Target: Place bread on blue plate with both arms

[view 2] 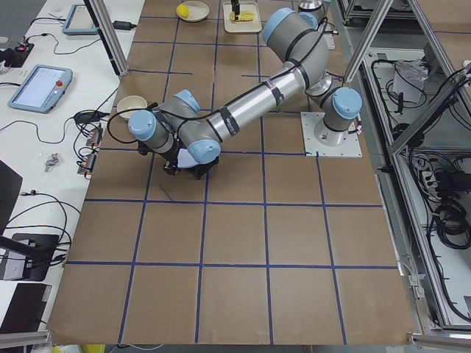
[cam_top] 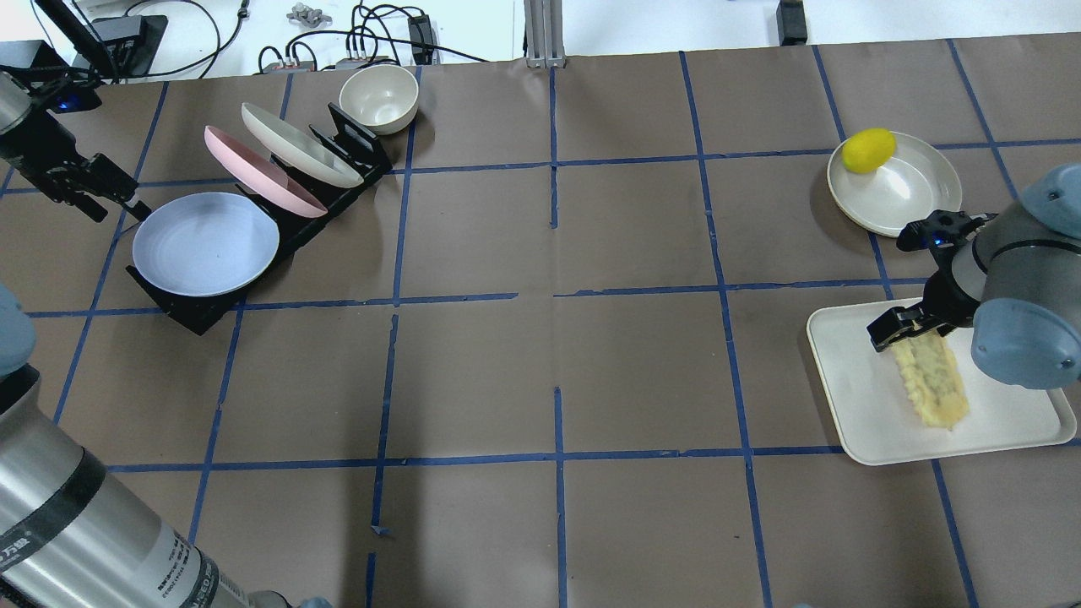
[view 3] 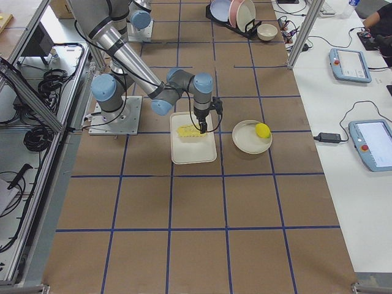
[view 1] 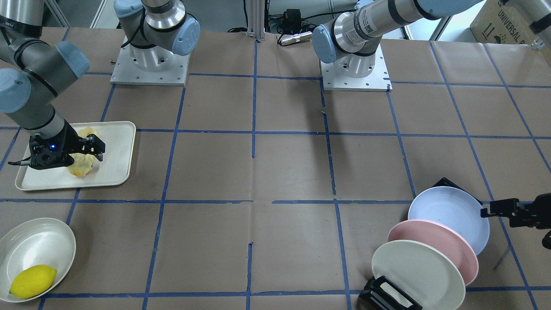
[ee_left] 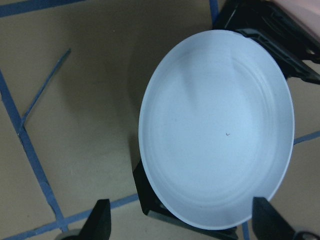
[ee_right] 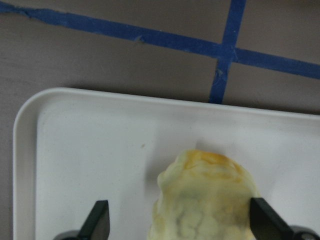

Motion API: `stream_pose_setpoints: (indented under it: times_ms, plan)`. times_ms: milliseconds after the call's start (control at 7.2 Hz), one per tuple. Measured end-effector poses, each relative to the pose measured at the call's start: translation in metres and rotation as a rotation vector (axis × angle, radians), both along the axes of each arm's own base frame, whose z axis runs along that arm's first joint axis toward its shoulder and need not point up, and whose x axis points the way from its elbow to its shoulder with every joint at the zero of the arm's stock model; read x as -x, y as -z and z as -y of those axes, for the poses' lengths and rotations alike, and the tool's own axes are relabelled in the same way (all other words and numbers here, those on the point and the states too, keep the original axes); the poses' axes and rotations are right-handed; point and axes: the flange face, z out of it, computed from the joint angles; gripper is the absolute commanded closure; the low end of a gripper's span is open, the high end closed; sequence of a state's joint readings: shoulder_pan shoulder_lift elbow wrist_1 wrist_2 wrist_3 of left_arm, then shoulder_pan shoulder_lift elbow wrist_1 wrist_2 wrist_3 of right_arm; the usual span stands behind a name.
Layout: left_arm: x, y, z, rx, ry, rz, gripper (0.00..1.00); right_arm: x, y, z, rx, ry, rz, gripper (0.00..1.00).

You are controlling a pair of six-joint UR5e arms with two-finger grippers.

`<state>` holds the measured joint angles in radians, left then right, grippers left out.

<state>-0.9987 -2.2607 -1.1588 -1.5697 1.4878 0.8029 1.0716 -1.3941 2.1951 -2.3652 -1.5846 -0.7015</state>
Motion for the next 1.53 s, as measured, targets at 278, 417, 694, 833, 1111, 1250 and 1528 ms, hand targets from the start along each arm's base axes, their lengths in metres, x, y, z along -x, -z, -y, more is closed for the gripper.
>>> stream_pose_setpoints:
  times_ms: [278,417,694,833,1111,1250,1528]
  plan:
    - [0.001,0.030,0.008,-0.016,0.002,-0.004,0.64,0.003,0.002,-0.002,-0.005,0.001,-0.005,0.36]
    - [0.009,0.033,0.012,-0.019,0.012,-0.001,0.84,0.008,0.003,-0.003,-0.008,0.010,-0.005,0.51]
    - [0.022,0.031,0.017,-0.023,0.032,0.006,0.90,0.013,0.007,-0.004,-0.019,0.022,0.003,0.83]
    - [0.024,0.029,0.017,-0.023,0.035,0.010,0.90,0.013,0.008,-0.005,-0.024,0.027,0.004,0.87]
    - [0.023,0.016,0.018,-0.014,0.039,0.026,0.92,0.012,0.002,-0.006,-0.054,0.042,0.012,0.87]
    - [0.023,0.009,0.017,-0.016,0.041,0.033,0.92,0.010,-0.011,-0.004,-0.072,0.066,0.021,0.87]
    - [0.027,-0.014,0.001,-0.045,0.046,0.041,0.92,0.000,-0.046,0.005,-0.100,0.087,0.034,0.85]
